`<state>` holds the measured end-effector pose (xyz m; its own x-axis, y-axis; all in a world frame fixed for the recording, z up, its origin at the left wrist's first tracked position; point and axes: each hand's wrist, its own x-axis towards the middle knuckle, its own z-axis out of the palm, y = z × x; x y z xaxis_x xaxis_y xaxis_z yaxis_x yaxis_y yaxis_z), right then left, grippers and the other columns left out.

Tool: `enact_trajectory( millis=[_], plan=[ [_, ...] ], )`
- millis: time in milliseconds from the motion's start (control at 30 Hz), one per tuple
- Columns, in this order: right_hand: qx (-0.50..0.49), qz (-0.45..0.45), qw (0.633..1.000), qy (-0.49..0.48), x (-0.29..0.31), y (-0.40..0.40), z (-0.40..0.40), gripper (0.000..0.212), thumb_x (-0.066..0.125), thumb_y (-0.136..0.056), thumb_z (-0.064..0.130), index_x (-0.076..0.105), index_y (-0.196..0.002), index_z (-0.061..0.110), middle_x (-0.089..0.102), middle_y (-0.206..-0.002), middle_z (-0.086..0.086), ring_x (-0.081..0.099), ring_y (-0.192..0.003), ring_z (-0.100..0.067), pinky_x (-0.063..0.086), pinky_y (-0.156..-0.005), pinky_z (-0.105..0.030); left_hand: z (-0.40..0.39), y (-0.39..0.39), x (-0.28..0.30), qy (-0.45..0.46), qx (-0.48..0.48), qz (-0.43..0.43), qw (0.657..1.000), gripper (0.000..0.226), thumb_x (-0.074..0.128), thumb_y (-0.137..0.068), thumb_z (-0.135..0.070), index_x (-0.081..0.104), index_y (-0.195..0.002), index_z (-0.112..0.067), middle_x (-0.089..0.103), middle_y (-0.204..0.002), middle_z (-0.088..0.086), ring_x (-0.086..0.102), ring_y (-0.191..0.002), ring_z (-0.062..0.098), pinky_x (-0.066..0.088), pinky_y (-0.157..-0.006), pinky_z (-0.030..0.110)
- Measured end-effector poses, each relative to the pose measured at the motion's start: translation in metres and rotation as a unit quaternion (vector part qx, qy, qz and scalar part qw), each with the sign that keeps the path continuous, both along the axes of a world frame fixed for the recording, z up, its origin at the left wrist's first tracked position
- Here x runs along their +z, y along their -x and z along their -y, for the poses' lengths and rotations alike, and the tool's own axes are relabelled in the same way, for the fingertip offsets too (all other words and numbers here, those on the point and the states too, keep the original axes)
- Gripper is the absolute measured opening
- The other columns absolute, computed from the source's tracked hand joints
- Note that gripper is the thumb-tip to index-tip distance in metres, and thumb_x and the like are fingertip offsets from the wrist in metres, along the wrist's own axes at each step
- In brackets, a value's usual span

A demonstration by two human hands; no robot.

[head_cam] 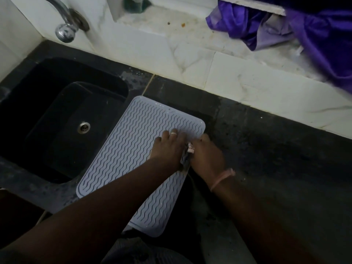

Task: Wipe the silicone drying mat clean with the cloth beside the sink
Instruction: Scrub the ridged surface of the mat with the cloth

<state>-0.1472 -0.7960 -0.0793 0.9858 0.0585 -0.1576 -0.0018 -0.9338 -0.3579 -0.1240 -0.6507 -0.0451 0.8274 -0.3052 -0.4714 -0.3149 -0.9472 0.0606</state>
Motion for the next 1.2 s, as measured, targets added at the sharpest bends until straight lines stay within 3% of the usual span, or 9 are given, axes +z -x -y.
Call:
enact_trajectory(
  millis=[133,533,600,667,800,867,1033,1200],
  plan=[
    [-0.018,0.019,1.0,-0.006,-0.003,-0.015,0.011,0.015,0.061,-0.092,0.034,0.065,-0.099,0.022,0.05,-0.11,-0.004,0.062,-0.085,-0.025,0.055,-0.066,-0.037,-0.001,-0.011,-0.006,-0.034,-0.022,-0.063,0.997,0.136,0.088,-0.069,-0.052,-0.01,-0.161,-0.035,-0.016,-0.168,0.007,-0.001,-0.154,0.039,0.026,-0.118,0.061],
    [-0.061,0.033,0.998,0.015,-0.012,-0.076,0.03,0.017,0.064,-0.085,0.022,0.062,-0.098,0.012,0.052,-0.114,-0.014,0.06,-0.087,-0.035,0.042,-0.06,-0.034,0.001,-0.017,-0.012,-0.052,-0.035,-0.074,0.995,0.139,0.087,-0.067,-0.057,-0.014,-0.16,-0.036,-0.02,-0.168,0.007,0.0,-0.154,0.041,0.03,-0.115,0.062],
    [-0.084,0.044,0.995,-0.007,-0.01,-0.076,0.029,0.02,0.065,-0.085,0.022,0.064,-0.102,0.012,0.053,-0.115,-0.014,0.061,-0.089,-0.036,0.046,-0.064,-0.037,-0.001,-0.022,-0.011,-0.046,-0.038,-0.085,0.995,0.131,0.085,-0.071,-0.057,-0.009,-0.16,-0.037,-0.015,-0.169,0.006,0.003,-0.153,0.04,0.031,-0.115,0.062],
    [-0.088,0.065,0.993,-0.031,-0.005,-0.079,0.025,0.023,0.067,-0.085,0.02,0.066,-0.107,0.013,0.052,-0.116,-0.013,0.061,-0.089,-0.035,0.049,-0.066,-0.038,-0.004,-0.031,-0.01,-0.003,-0.023,-0.075,0.997,0.109,0.078,-0.078,-0.058,0.008,-0.16,-0.042,0.0,-0.169,0.003,0.012,-0.151,0.038,0.032,-0.114,0.06],
    [0.001,0.093,0.995,-0.032,0.002,-0.085,-0.001,0.015,0.067,-0.085,0.02,0.066,-0.1,0.016,0.051,-0.109,-0.008,0.059,-0.083,-0.029,0.052,-0.062,-0.04,-0.024,-0.057,-0.016,0.097,0.061,0.089,0.989,0.064,0.061,-0.093,-0.053,0.039,-0.15,-0.034,0.038,-0.157,0.004,0.035,-0.141,0.03,0.035,-0.111,0.049],
    [0.022,0.098,0.995,-0.03,0.003,-0.097,-0.019,0.013,0.065,-0.084,0.017,0.067,-0.097,0.014,0.052,-0.109,-0.01,0.058,-0.083,-0.033,0.051,-0.061,-0.042,-0.04,-0.069,-0.028,0.127,0.119,0.13,0.976,0.06,0.054,-0.097,-0.054,0.04,-0.15,-0.031,0.036,-0.158,0.005,0.03,-0.144,0.031,0.032,-0.114,0.048],
    [0.055,0.082,0.995,0.023,-0.011,-0.125,-0.047,0.02,0.06,-0.09,0.017,0.068,-0.108,0.013,0.052,-0.116,-0.014,0.057,-0.094,-0.037,0.049,-0.072,-0.042,-0.058,-0.065,-0.065,0.121,0.146,0.116,0.975,0.067,0.018,-0.102,-0.066,0.008,-0.162,-0.039,0.005,-0.171,-0.002,0.001,-0.156,0.029,0.013,-0.123,0.052],
    [0.03,0.08,0.996,0.023,-0.017,-0.12,-0.043,0.019,0.06,-0.087,0.018,0.068,-0.105,0.016,0.053,-0.115,-0.013,0.059,-0.09,-0.035,0.054,-0.066,-0.044,-0.059,-0.064,-0.075,0.133,0.149,0.153,0.968,0.062,0.017,-0.105,-0.063,0.009,-0.162,-0.04,0.008,-0.171,-0.002,0.005,-0.156,0.027,0.014,-0.124,0.051]
  ],
)
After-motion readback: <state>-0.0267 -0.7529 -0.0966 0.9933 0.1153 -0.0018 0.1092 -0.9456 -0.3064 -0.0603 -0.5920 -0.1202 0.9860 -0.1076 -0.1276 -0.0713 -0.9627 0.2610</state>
